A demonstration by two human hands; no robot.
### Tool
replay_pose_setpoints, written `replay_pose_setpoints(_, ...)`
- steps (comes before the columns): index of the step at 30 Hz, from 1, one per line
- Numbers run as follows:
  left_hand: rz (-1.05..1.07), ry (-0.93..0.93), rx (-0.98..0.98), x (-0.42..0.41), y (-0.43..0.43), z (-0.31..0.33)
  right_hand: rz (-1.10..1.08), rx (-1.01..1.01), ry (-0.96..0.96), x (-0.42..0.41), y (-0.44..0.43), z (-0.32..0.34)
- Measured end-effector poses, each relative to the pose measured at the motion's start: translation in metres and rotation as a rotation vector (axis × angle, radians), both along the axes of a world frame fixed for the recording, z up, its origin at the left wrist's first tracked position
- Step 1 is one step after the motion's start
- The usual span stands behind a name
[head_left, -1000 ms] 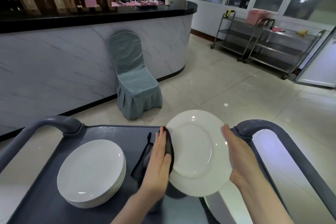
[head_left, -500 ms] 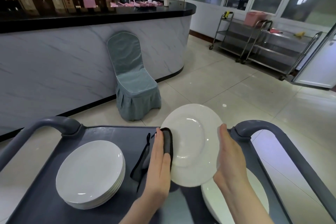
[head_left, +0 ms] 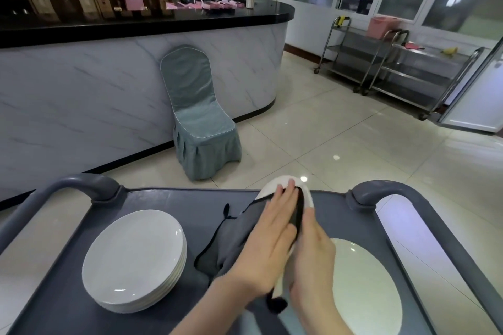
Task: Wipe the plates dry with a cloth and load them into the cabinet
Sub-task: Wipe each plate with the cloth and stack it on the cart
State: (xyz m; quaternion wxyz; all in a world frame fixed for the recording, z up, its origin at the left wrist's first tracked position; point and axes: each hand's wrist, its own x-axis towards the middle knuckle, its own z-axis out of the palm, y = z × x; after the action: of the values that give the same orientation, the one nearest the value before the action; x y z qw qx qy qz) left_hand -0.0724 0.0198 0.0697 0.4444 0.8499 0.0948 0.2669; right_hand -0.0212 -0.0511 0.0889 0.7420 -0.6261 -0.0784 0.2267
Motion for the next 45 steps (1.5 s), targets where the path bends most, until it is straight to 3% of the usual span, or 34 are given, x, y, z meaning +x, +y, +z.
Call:
replay_pose_setpoints(3, 0.051, -0.048, -0.04, 0.004, 0.011, -0.001, 0.039, -0.022, -0.051, -0.007, 0.001, -0.003)
replay_pose_setpoints(7, 0.057, 0.008, 0.115, 0.002, -0.015, -0.034, -0.008, -0.001, 0.014, 0.018, 0.003, 0.006)
replay_pose_setpoints(10, 0.169, 0.078, 0.422, 0.008, -0.031, -0.062, -0.022, -0.031, 0.01, 0.025, 0.002, 0.008)
replay_pose_setpoints(11, 0.192, 0.074, 0.445, 0.008, -0.029, -0.061, -0.01, -0.038, 0.01, 0.024, 0.0, 0.006)
replay_pose_setpoints(16, 0.061, -0.038, 0.108, 0.005, 0.01, -0.021, 0.126, -0.058, -0.083, 0.003, -0.009, -0.003)
replay_pose_setpoints(18, 0.077, -0.044, 0.11, 0.008, 0.01, -0.022, 0.119, -0.077, -0.099, 0.006, -0.007, -0.004)
replay_pose_setpoints(21, 0.199, 0.012, 0.317, 0.013, -0.012, -0.052, 0.048, -0.092, -0.088, 0.019, -0.003, 0.002)
replay_pose_setpoints(24, 0.106, 0.056, 0.165, 0.015, -0.026, -0.064, 0.037, -0.052, -0.027, 0.027, -0.006, 0.004)
replay_pose_setpoints(26, 0.093, 0.04, 0.297, 0.013, -0.019, -0.051, 0.07, -0.05, -0.029, 0.026, -0.01, 0.0)
replay_pose_setpoints(31, 0.107, 0.051, 0.01, 0.013, 0.02, -0.016, 0.183, -0.049, 0.021, 0.013, -0.017, -0.007)
replay_pose_setpoints(38, 0.162, 0.097, -0.139, -0.008, 0.029, -0.042, 0.161, -0.011, 0.041, 0.033, -0.031, 0.01)
replay_pose_setpoints(40, 0.191, 0.195, -0.071, -0.005, 0.019, -0.05, 0.152, -0.009, 0.078, 0.037, -0.031, 0.006)
replay_pose_setpoints(43, 0.247, 0.639, 0.181, 0.011, -0.002, -0.057, 0.115, 0.0, 0.117, 0.037, -0.028, 0.001)
replay_pose_setpoints(44, 0.206, 0.648, 0.177, 0.012, -0.009, -0.057, 0.098, -0.006, 0.118, 0.035, -0.026, 0.0)
replay_pose_setpoints(45, 0.155, 0.523, 0.167, 0.01, -0.015, -0.056, 0.087, -0.006, 0.119, 0.033, -0.025, -0.001)
